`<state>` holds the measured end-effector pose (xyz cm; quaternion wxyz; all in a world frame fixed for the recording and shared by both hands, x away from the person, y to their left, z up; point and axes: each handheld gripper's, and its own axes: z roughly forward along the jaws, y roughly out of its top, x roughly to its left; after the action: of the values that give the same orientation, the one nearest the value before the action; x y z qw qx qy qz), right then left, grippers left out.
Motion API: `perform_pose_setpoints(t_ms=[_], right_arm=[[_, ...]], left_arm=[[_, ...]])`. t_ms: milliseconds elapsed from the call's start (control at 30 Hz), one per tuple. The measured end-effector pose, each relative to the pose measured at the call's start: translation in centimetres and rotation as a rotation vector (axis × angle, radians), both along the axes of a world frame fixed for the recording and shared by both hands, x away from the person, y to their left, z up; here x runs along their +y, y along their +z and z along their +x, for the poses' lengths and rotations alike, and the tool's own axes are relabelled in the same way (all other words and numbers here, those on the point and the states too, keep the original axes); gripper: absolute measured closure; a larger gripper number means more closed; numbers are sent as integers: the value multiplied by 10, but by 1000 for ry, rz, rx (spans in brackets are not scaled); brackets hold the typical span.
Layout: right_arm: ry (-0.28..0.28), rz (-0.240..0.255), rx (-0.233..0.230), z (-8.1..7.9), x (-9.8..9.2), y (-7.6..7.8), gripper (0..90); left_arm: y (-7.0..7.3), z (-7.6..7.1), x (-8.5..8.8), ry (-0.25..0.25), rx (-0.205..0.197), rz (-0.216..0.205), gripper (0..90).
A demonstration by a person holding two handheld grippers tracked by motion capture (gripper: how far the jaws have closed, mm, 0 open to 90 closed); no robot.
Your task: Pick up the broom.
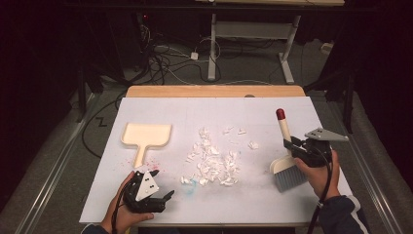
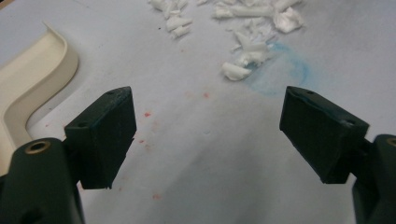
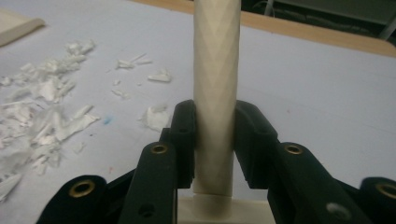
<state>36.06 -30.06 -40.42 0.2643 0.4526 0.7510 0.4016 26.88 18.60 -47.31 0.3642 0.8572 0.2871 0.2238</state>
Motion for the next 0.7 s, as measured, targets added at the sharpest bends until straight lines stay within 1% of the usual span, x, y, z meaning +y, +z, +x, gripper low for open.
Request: perform_pose_setpoints(t_ms=[67, 133, 167, 233, 300, 367, 467, 533, 600, 700], right_arm=[[3, 9, -18, -8, -1, 3, 715], [37, 18, -46, -15, -4, 4, 715], [32, 25, -45, -18, -5, 5, 715], [42, 35, -75, -23, -10, 6, 715], [29, 47, -87, -28, -12, 8, 715], [28, 42, -102, -34, -13, 10, 716], [45, 42, -137, -42, -11, 14, 716], [53, 36, -154, -45, -8, 18, 716], [58, 45, -172, -48, -5, 21, 716], [72, 51, -184, -52, 2, 25, 716]], left_arm=[[2, 0, -2, 4, 1, -21, 178], [4, 1, -4, -2, 1, -28, 178], [5, 1, -6, -9, -2, -31, 178], [6, 1, -9, -19, -2, -32, 178], [7, 1, -10, -25, -6, -33, 178], [9, 1, -11, -28, -1, -49, 178], [13, 2, -15, -32, 1, -76, 178], [16, 1, -20, -47, 1, -94, 177], [20, 1, -28, -69, -3, -101, 176], [24, 2, -42, -112, -6, -114, 174]])
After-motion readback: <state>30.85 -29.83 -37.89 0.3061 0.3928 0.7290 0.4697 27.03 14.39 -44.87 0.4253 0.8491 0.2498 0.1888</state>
